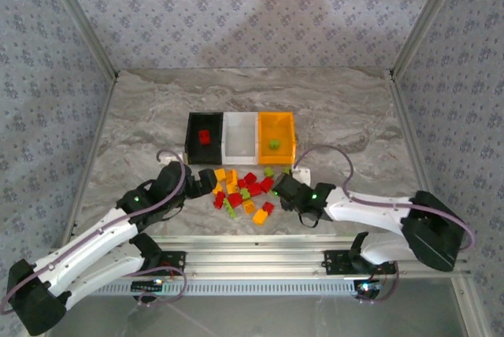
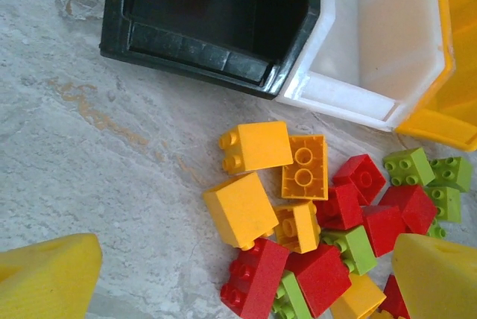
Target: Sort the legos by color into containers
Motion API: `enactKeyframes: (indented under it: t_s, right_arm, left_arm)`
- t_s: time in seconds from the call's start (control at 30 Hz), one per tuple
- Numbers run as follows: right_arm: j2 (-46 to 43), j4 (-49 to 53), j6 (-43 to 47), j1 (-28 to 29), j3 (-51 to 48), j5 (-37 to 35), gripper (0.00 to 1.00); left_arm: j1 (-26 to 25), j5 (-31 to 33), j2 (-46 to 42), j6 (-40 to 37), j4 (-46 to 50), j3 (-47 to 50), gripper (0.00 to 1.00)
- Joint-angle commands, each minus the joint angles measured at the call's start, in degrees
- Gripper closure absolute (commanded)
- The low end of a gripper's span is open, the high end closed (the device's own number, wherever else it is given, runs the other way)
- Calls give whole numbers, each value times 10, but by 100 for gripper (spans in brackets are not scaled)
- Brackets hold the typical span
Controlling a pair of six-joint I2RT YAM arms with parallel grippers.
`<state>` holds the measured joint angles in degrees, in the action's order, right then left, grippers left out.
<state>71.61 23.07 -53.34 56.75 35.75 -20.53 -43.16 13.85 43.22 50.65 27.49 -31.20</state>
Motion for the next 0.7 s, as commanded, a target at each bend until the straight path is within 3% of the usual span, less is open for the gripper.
enactKeyframes:
  t_s: [0.0,0.13,0.37,0.57,0.67]
  right_arm:
    - [-41,38,69,-24,70,-9,70]
    - [-5,13,123,-100,138,25,69]
    - [174,-34,190,-205,273,90,69]
    - [309,-4,214,-230,400,92,67]
    - [347,10,210,-230,434,88,62]
  left_arm:
    - [-1,24,-16,6,28,4,0]
    - [1,22,-18,19,28,14,0]
    - [1,9,-19,20,32,15,1]
    - [1,3,-21,23,43,16,0]
    - [2,-7,-19,26,48,14,0]
